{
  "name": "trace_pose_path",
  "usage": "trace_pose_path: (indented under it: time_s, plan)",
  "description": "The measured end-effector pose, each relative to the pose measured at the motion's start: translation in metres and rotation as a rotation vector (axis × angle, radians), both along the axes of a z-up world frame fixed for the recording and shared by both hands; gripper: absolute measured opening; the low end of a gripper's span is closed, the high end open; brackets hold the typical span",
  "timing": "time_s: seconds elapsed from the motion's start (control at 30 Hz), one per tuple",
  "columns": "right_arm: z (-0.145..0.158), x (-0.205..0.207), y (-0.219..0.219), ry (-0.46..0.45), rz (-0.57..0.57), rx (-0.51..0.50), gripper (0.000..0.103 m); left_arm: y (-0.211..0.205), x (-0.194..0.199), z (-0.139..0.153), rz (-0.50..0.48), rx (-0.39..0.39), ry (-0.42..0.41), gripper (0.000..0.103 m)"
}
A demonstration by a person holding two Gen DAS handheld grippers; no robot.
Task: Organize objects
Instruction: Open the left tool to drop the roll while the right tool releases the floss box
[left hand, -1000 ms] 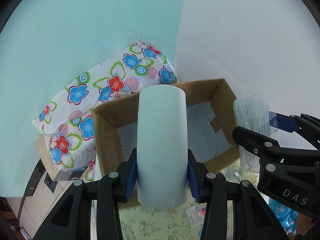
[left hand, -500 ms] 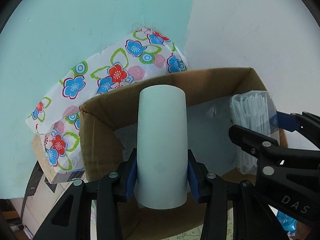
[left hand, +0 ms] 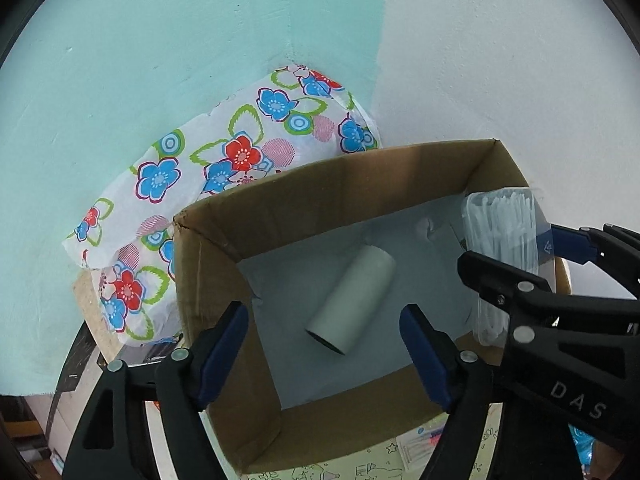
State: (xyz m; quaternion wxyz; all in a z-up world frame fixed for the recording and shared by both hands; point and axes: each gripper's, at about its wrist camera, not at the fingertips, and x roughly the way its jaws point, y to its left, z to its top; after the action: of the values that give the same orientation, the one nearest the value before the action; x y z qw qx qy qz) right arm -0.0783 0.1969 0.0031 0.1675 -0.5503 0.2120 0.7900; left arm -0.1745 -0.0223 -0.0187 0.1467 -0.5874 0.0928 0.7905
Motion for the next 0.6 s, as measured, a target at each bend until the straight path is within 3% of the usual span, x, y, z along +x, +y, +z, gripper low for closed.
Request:
trace_pose_path:
  time_s: [0.27, 0.37, 0.6]
  plan:
    - [0.0006, 0.0048, 0.0048, 0.036, -0.042, -0.040, 0.068, -0.0006, 0.0017, 0.0061, -0.011, -0.007, 0.015, 0.088]
    - [0.0017, 0.0061, 0.0039, 0.043, -0.048, -0.029, 0.085, -0.0012, 0.0007, 0.0060, -0.013, -0.005, 0.012, 0.089]
    - [-0.0028, 0.0094, 0.0067, 0.028, -0.066, -0.051, 0.085, -0.0004, 0.0033, 0.0009, -0.031, 0.011, -0.011, 0.095]
